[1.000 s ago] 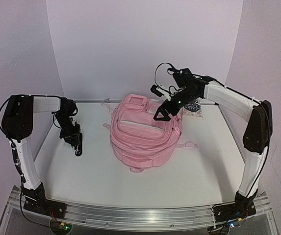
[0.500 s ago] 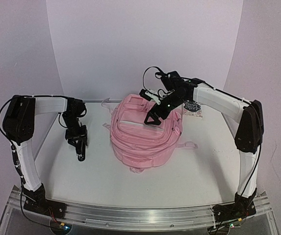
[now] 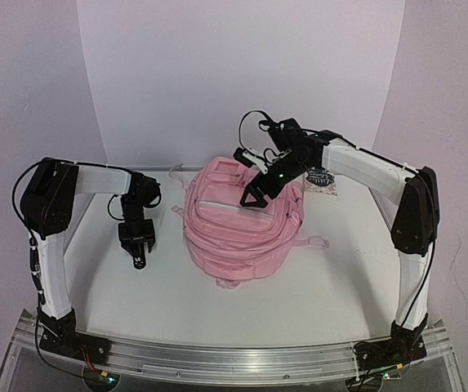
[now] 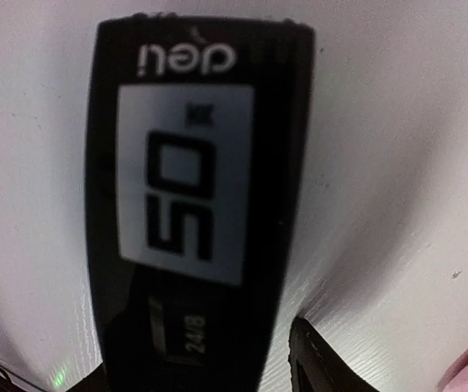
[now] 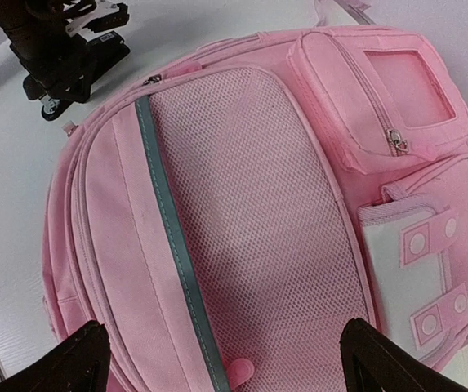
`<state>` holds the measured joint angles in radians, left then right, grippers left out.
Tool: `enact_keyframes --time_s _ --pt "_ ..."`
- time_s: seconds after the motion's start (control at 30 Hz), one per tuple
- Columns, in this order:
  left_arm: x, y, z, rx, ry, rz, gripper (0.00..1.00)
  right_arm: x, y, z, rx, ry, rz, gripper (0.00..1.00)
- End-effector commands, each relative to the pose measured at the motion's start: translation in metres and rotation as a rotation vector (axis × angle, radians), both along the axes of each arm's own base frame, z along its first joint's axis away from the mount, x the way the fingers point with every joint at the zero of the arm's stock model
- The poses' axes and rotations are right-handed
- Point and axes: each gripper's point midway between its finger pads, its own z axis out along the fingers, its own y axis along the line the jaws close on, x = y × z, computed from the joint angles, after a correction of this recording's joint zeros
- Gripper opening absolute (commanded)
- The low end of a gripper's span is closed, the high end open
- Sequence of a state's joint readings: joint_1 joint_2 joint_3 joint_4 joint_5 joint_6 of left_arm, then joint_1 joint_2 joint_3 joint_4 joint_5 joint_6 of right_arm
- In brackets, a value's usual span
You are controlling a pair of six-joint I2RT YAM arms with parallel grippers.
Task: Pack the student bag
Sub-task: Pick up the stationery from the center of the board.
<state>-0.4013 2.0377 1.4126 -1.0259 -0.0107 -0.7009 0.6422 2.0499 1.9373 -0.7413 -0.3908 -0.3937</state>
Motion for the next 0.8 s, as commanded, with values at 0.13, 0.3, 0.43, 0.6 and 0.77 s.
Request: enact_keyframes --time_s 0.13,0.3,0.43,0.6,0.77 --pt "-0.020 -0.005 -0.024 0.037 0.048 0.074 0.46 0.005 0.006 0.014 0.043 -0.017 -0.012 0.97" --pt "-0.017 -0.022 -0.009 -0.072 -0.006 0.105 0.22 0.000 0.011 0.010 0.037 -0.018 0.022 0.94" --pt "-0.010 -0.025 0.022 -0.099 -0.075 0.106 0.14 -0.005 0.019 0.007 0.022 -0.033 0.058 0.92" --pt "-0.001 -0.032 0.063 -0.152 -0.153 0.093 0.06 -0.012 0.029 0.003 -0.004 -0.061 0.099 0.89" --pt "0.001 -0.047 0.096 -0.234 -0.219 0.069 0.01 -0.016 0.034 -0.006 -0.043 -0.089 0.134 0.84"
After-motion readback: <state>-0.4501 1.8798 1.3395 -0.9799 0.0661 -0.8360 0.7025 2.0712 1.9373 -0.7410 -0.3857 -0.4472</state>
